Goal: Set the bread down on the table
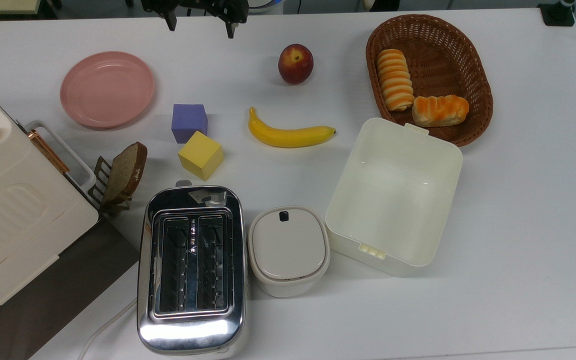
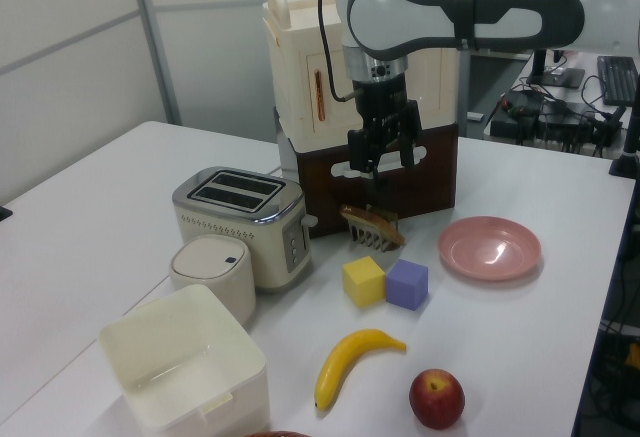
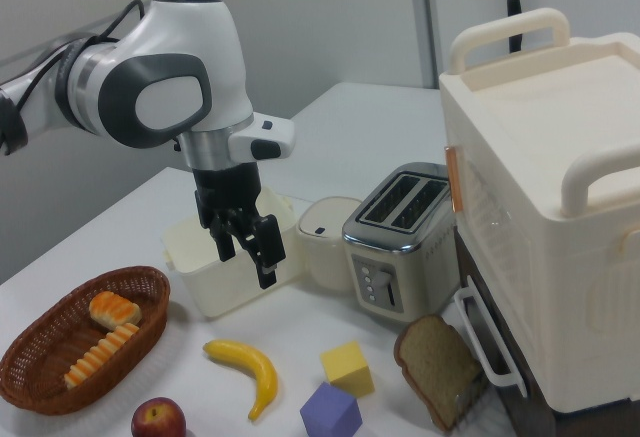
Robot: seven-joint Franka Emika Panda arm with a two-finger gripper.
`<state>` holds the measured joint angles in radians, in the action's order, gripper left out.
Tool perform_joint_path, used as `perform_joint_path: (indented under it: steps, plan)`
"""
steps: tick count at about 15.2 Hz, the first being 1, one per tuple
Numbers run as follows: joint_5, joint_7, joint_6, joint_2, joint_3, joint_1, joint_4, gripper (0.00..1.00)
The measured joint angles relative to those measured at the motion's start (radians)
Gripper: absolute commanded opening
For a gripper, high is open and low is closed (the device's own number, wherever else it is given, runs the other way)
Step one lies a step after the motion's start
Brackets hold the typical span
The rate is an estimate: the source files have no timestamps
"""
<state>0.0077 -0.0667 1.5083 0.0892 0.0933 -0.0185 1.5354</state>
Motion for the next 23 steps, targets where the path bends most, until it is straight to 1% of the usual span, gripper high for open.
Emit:
perform_joint_path:
  steps: [10, 12, 14, 15, 16, 18, 23]
  plan:
    - [0.0, 0.023, -0.002, -0.003, 0.007, 0.008, -0.02, 1.0]
    - [0.014, 0.023, -0.002, 0.0, 0.001, 0.003, -0.02, 1.0]
    - [0.048, 0.023, -0.008, 0.007, -0.03, -0.013, -0.019, 1.0]
    - [0.062, 0.015, -0.017, 0.008, -0.059, -0.022, -0.019, 1.0]
    - [0.07, -0.042, -0.024, 0.008, -0.117, -0.049, -0.02, 1.0]
    - [0.072, -0.111, -0.024, 0.008, -0.15, -0.096, -0.019, 1.0]
    - [0.073, -0.312, 0.002, 0.026, -0.168, -0.328, 0.003, 1.0]
